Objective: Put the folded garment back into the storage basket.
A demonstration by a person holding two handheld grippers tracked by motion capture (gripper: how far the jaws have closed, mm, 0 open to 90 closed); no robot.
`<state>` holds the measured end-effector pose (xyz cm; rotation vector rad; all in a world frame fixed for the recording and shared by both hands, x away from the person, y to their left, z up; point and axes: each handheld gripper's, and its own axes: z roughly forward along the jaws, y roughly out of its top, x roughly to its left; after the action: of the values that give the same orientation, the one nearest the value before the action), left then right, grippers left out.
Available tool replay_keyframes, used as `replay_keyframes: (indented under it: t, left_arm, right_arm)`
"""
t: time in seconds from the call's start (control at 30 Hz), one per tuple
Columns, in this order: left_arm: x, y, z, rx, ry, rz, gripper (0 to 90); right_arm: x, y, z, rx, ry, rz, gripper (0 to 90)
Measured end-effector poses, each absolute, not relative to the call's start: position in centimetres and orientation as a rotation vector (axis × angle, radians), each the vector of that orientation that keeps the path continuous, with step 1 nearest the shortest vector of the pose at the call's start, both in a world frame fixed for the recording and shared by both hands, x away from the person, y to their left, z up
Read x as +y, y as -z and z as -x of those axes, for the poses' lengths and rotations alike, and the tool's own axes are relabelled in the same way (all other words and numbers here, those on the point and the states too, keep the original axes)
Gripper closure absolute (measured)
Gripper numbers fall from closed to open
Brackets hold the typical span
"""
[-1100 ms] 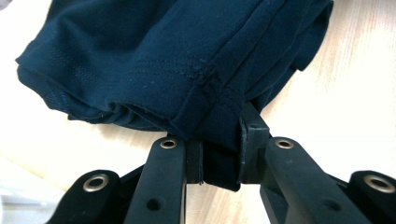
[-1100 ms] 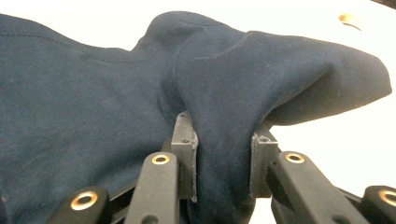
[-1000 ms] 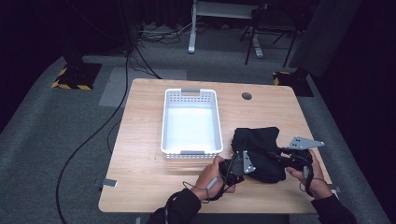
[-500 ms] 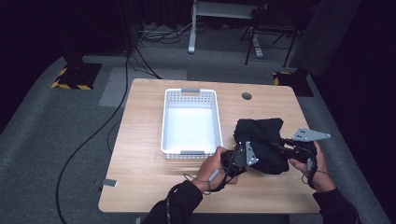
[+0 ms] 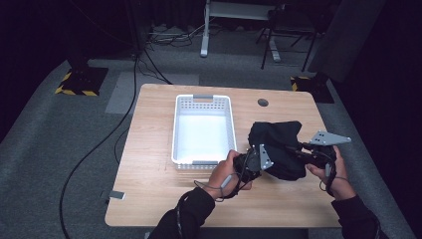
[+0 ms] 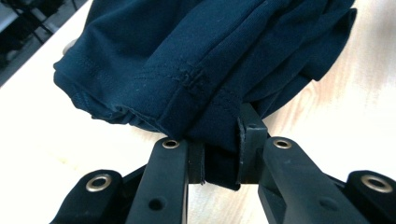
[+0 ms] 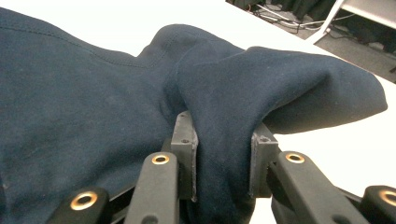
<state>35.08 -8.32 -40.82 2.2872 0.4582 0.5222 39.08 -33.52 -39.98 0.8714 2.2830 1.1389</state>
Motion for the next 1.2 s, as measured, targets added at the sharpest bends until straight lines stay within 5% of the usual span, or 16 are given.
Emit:
replay_keyframes:
  t: [1.2]
  left_arm:
    - [-5.9, 38.0, -36.2, 0.521, -0.639, -2.233, 77.3]
  right_arm:
    - [-31.0, 37.5, -40.5, 2.247, -1.178, -0.822, 70.3]
